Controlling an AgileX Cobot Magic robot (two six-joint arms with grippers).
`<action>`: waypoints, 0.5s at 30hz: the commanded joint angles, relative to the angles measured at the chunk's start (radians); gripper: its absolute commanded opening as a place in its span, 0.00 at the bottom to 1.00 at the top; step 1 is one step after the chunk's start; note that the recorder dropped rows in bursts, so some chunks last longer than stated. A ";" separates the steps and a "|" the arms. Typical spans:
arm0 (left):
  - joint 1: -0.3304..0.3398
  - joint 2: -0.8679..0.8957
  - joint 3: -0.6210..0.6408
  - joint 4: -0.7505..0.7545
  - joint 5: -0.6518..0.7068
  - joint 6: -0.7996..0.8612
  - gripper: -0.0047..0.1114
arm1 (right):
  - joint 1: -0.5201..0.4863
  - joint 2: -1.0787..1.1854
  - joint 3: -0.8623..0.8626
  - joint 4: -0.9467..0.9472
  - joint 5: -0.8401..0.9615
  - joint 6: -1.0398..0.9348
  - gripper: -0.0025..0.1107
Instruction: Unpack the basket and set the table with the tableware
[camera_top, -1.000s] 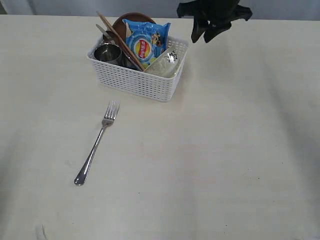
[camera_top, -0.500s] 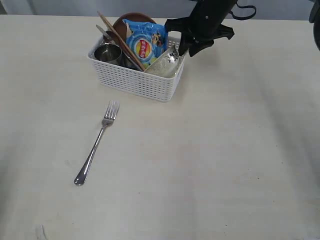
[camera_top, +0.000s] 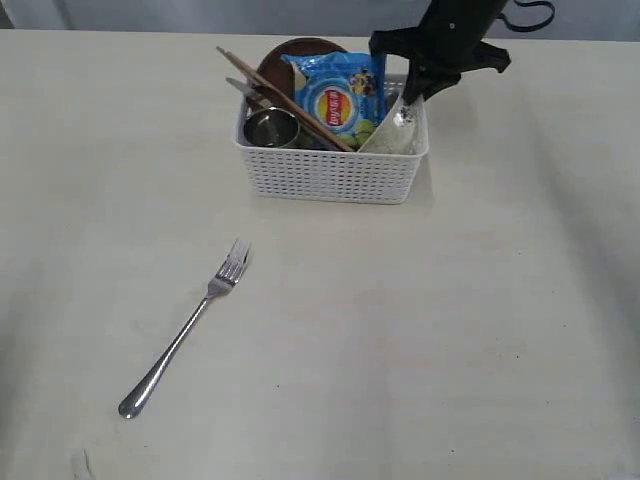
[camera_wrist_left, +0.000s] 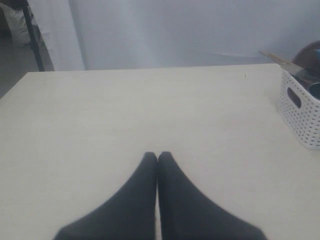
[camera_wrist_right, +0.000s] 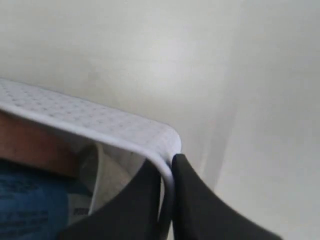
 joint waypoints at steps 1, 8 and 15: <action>0.002 -0.003 0.003 -0.008 -0.001 -0.003 0.04 | -0.089 -0.023 -0.002 -0.060 0.070 0.015 0.02; 0.002 -0.003 0.003 -0.008 -0.001 0.000 0.04 | -0.123 -0.036 0.000 -0.071 0.129 -0.084 0.02; 0.002 -0.003 0.003 -0.008 -0.001 0.000 0.04 | -0.106 -0.032 0.000 -0.071 0.129 -0.090 0.12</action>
